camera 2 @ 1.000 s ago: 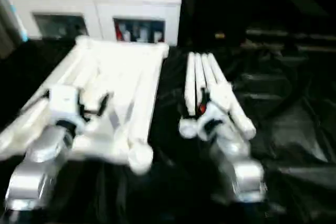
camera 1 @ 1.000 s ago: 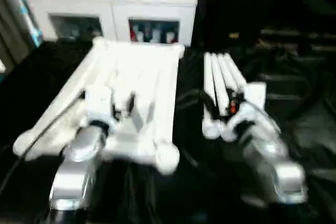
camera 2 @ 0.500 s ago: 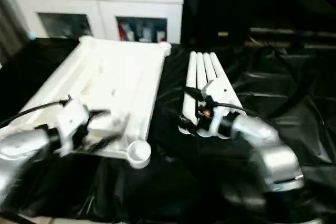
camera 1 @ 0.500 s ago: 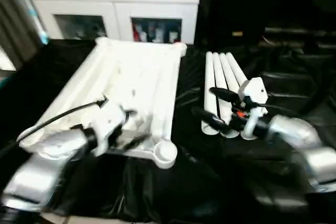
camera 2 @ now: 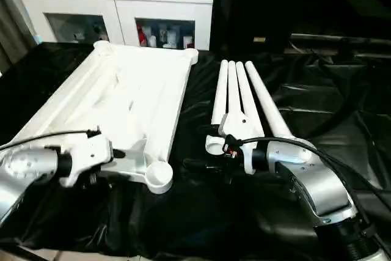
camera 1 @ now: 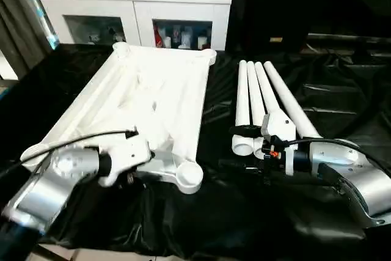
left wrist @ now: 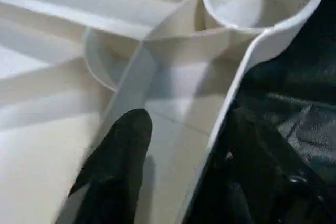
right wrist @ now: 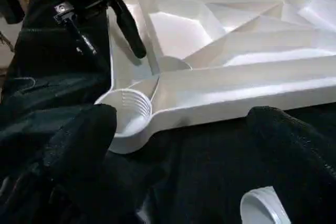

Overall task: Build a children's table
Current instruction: Move to table

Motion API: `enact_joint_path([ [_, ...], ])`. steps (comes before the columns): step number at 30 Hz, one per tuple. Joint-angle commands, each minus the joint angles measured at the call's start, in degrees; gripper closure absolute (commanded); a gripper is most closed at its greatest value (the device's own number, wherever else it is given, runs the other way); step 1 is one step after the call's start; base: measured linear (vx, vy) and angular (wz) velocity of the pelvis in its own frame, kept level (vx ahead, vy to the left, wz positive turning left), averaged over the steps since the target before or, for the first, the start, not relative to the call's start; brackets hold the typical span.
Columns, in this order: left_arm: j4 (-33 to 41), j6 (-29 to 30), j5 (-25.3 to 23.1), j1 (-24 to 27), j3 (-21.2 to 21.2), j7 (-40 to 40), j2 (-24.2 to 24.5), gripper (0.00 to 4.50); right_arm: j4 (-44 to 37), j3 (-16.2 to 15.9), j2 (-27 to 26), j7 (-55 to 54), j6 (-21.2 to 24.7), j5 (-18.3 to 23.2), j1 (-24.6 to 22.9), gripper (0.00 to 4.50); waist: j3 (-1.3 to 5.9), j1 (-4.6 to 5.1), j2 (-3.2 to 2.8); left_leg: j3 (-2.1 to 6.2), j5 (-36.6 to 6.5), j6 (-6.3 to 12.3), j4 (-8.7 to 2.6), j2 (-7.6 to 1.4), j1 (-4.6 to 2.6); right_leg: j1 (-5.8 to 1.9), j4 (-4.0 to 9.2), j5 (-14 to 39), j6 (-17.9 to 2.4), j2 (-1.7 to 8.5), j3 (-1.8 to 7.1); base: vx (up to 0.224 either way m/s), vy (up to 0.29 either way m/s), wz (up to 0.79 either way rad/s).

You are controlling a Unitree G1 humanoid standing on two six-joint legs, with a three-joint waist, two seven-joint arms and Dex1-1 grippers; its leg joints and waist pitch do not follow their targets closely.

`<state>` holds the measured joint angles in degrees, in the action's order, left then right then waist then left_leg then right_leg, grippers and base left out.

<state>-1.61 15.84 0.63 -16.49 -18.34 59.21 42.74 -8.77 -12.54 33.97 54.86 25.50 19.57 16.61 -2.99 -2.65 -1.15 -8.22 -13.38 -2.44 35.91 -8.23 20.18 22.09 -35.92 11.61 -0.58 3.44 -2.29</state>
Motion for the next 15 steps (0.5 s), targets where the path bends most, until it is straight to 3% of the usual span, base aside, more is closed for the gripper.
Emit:
enact_joint_path([
  [1,-0.8,0.2,1.0,-1.5,0.1,2.6,1.4,2.22,-1.2,-1.0,0.6,1.1,0.4,-0.2,-0.2,0.0,3.32,-0.29,-0.21,1.07,-5.8,2.41,-4.82,-3.86,0.28,-2.61,4.05,6.5,-14.3,4.77,2.98,0.0,0.0,0.0],
  [8,-0.8,1.4,2.0,-1.4,0.2,5.6,2.5,2.83,-2.0,-1.4,0.7,1.6,1.0,-0.6,-0.7,0.0,2.97,-0.49,-0.55,1.1,-8.6,1.65,-5.21,-4.26,0.02,-2.53,4.25,9.7,-15.0,4.76,2.9,0.0,0.0,0.0],
  [11,-1.4,0.4,1.5,-1.7,0.5,5.1,2.1,3.16,-1.9,-1.6,0.8,1.6,0.9,-0.7,-0.7,0.0,2.88,-0.54,-0.49,1.15,-10.4,0.95,-5.38,-4.3,-0.1,-2.51,4.43,12.0,-14.5,4.84,2.98,0.0,0.0,0.0],
  [15,-0.8,0.4,1.3,-1.4,0.3,5.2,1.8,3.55,-1.8,-2.1,0.8,1.5,0.6,-1.0,-0.7,0.0,2.95,-0.6,-0.23,1.09,-9.0,1.07,-5.31,-4.26,0.04,-2.6,4.36,10.7,-14.3,4.87,3.05,0.0,0.0,0.0],
])
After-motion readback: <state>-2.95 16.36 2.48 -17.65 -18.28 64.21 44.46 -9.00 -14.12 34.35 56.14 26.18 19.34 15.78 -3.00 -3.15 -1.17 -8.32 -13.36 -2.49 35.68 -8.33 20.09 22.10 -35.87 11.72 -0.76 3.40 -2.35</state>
